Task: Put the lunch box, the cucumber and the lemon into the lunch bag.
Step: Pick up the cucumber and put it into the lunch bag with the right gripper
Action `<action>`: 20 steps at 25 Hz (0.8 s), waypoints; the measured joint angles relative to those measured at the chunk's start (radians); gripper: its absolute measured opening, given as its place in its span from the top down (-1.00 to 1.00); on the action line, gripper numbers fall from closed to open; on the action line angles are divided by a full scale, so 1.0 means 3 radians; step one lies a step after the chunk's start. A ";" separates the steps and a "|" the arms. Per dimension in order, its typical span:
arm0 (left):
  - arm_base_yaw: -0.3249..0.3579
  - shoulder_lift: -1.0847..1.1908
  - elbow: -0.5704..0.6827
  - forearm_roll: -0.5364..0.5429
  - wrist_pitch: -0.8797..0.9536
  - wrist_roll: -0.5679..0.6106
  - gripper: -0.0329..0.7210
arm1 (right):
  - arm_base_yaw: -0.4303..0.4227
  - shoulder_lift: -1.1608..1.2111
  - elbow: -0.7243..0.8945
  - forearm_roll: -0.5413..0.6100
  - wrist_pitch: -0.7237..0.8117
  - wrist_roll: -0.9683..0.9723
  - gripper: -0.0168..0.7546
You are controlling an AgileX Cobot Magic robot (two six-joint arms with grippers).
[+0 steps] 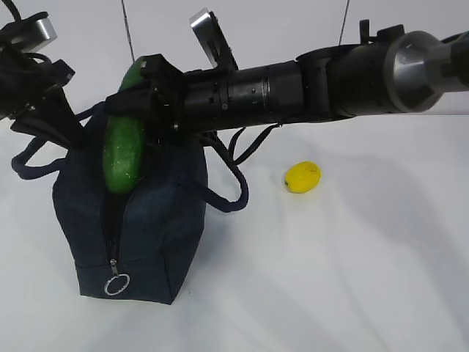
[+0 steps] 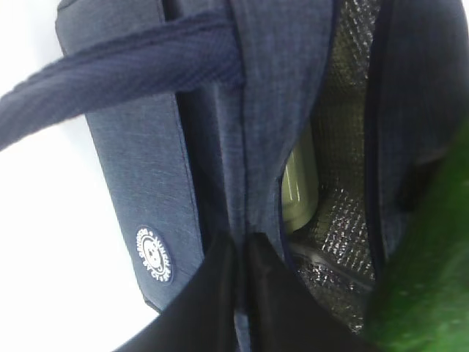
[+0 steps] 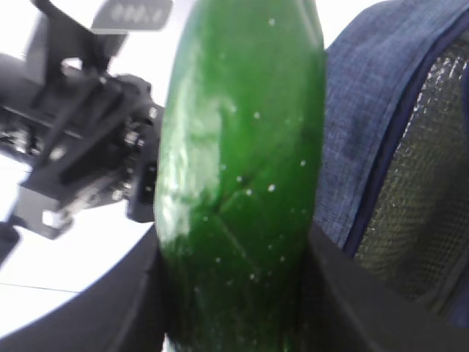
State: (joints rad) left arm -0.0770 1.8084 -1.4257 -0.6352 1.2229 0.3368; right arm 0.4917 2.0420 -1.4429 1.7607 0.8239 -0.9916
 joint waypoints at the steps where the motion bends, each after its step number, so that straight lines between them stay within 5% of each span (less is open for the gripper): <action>1: 0.0000 0.0000 0.0000 0.0000 0.0000 0.0000 0.91 | 0.0021 0.0015 -0.0002 0.0000 -0.0030 -0.0016 0.10; 11: 0.0000 0.0000 0.0000 0.0125 -0.0012 0.0008 0.91 | 0.0040 0.0294 -0.0026 0.0015 -0.0102 -0.0036 0.10; 20: 0.0000 0.0000 0.0000 0.0160 -0.0024 0.0008 0.91 | 0.0040 0.0300 -0.0028 -0.0604 -0.0340 0.0358 0.10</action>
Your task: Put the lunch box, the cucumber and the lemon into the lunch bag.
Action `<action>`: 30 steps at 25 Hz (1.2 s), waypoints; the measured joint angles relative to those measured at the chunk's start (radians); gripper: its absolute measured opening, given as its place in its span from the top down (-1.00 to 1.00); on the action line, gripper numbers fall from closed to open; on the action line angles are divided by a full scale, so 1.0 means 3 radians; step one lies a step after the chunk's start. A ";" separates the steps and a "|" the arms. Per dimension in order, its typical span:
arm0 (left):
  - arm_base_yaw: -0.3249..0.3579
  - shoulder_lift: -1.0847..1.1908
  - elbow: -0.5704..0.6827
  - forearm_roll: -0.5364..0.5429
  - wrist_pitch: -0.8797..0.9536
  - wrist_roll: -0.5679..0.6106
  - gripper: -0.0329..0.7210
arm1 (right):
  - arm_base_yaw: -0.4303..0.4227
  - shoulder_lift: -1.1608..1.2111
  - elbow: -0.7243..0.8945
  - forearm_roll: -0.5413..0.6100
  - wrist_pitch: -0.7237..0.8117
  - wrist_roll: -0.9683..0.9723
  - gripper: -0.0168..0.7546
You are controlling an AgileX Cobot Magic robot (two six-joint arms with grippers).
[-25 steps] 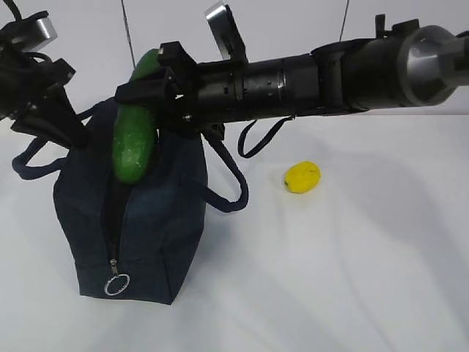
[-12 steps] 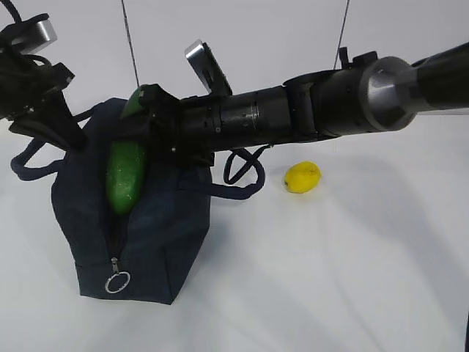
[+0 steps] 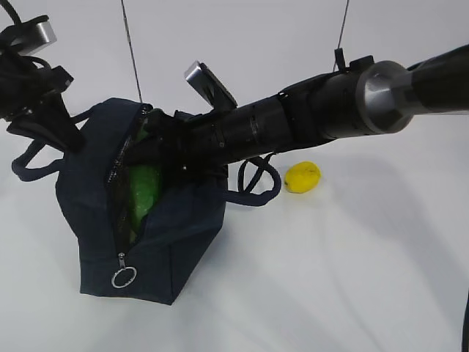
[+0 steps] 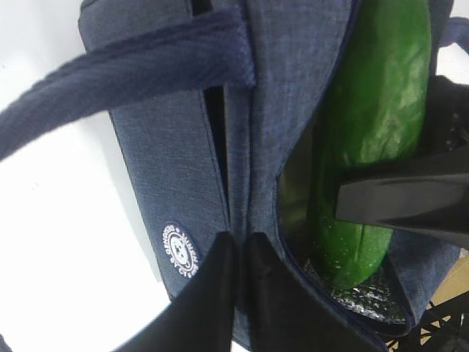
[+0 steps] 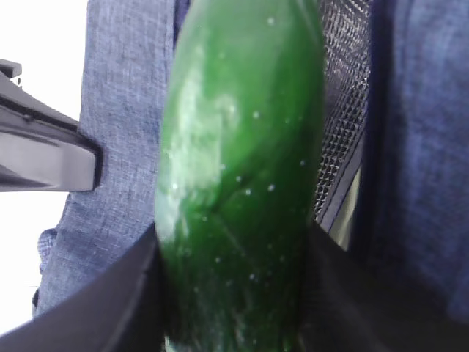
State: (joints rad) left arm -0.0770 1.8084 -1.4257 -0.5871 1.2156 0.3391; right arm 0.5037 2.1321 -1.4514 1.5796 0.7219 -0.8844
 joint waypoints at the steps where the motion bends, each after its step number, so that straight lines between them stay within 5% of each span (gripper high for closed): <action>1: 0.0000 0.0000 0.0000 0.0000 0.0000 0.0000 0.91 | 0.0000 0.0000 0.0000 -0.0016 0.0000 0.0008 0.09; 9: 0.0000 0.0000 0.0000 0.0003 -0.0007 0.0002 0.91 | 0.0000 0.0000 0.0000 -0.0023 0.0000 0.0025 -0.02; 17: 0.0000 0.0000 0.0000 0.0003 -0.0007 0.0002 0.91 | 0.0000 0.0000 -0.0007 -0.0027 0.0312 0.0025 -0.66; 30: 0.0000 0.0000 0.0000 0.0054 -0.0007 0.0002 0.91 | -0.0204 -0.0135 -0.0147 -0.0336 0.0620 -0.0039 -0.51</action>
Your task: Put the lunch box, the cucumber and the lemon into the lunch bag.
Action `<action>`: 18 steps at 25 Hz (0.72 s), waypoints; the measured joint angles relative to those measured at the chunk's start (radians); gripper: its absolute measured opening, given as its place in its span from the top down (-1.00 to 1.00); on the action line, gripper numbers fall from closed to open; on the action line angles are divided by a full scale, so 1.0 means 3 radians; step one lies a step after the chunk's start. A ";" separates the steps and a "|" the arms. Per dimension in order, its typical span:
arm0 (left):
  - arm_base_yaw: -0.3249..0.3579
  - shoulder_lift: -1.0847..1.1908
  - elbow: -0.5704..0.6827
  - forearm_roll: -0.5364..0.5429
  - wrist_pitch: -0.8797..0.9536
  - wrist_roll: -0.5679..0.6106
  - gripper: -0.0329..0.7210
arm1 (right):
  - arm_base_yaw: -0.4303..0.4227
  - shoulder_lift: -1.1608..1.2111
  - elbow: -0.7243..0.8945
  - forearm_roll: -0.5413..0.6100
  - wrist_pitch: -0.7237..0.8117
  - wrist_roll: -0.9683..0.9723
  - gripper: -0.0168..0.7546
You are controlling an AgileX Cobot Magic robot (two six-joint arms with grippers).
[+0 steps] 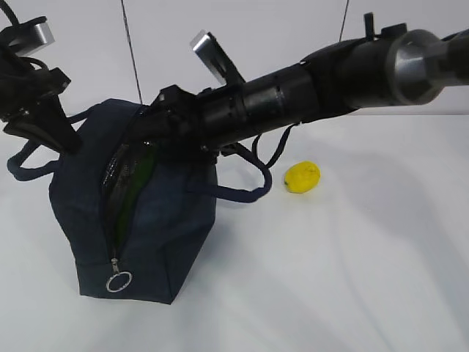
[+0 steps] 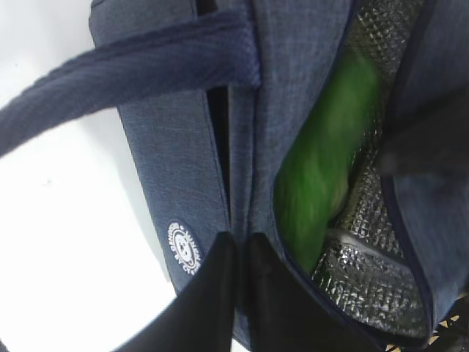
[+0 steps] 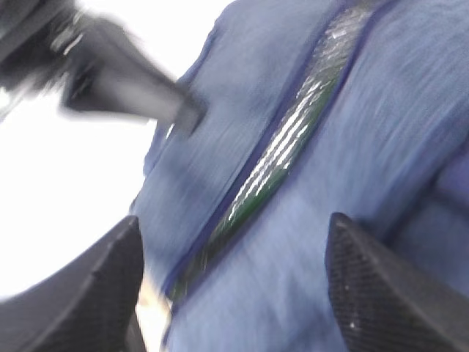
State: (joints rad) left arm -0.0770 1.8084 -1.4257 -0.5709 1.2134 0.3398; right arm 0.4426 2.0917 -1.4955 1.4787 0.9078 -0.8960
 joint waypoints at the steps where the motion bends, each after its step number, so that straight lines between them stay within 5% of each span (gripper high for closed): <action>1: 0.0000 0.0000 0.0000 0.0000 0.0000 0.0000 0.91 | -0.0035 -0.0043 0.0000 -0.0088 0.0000 0.0035 -0.51; 18: 0.0000 0.0000 0.0000 0.0011 0.0000 0.0000 0.91 | -0.0221 -0.1034 -0.0028 -0.2217 0.0251 0.0900 -0.44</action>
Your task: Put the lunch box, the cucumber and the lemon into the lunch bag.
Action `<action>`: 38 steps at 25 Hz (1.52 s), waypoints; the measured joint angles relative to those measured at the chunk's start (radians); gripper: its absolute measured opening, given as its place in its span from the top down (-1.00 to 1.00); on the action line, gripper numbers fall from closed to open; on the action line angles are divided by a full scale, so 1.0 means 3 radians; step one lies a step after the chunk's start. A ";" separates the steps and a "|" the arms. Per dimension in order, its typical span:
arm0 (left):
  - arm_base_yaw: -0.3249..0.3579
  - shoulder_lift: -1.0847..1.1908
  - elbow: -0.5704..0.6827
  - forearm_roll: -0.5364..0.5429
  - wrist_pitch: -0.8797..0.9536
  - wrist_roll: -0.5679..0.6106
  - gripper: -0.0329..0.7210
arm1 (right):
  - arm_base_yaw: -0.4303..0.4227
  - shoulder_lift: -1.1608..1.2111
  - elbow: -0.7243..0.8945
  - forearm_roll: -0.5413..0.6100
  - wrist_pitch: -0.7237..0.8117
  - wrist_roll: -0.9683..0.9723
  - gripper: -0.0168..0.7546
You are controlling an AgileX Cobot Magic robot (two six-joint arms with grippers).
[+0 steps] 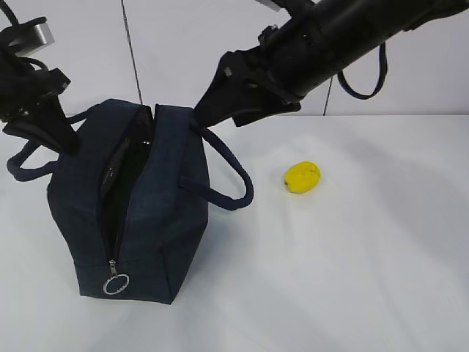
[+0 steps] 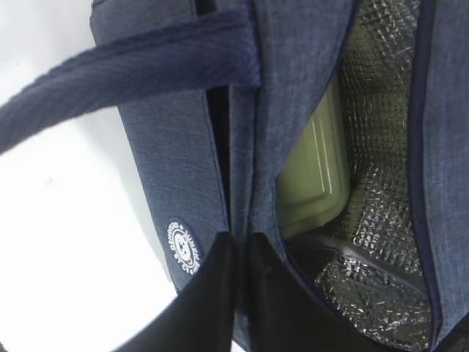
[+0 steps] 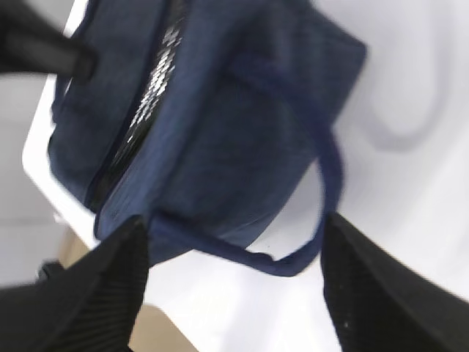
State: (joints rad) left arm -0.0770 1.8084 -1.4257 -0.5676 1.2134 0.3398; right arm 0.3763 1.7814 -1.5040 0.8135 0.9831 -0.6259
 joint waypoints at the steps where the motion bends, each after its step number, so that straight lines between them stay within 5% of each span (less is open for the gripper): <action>1: 0.0000 0.0000 0.0000 0.0000 0.0000 0.0000 0.91 | -0.0037 -0.0015 0.0000 -0.0020 0.0045 0.0039 -0.44; 13: 0.0000 0.0000 0.0000 0.0018 0.0000 0.0000 0.91 | -0.0696 -0.0021 0.0000 -0.0204 0.0003 0.1270 -0.43; 21: 0.0000 0.0000 0.0000 0.0024 0.0000 0.0000 0.91 | -0.0699 -0.0021 -0.0321 -0.1584 0.0186 0.2394 -0.43; 33: 0.0000 0.0000 0.0000 0.0024 0.0000 0.0000 0.91 | -0.0704 -0.0008 -0.0396 -0.1907 0.0379 0.3178 -0.43; 38: 0.0000 0.0000 0.0000 0.0018 0.0000 0.0000 0.91 | -0.0475 0.0011 -0.0396 -0.2523 0.0144 0.4249 -0.41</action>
State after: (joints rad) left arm -0.0770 1.8084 -1.4257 -0.5621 1.2134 0.3398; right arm 0.2338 1.7846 -1.6228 0.0566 1.0262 0.6489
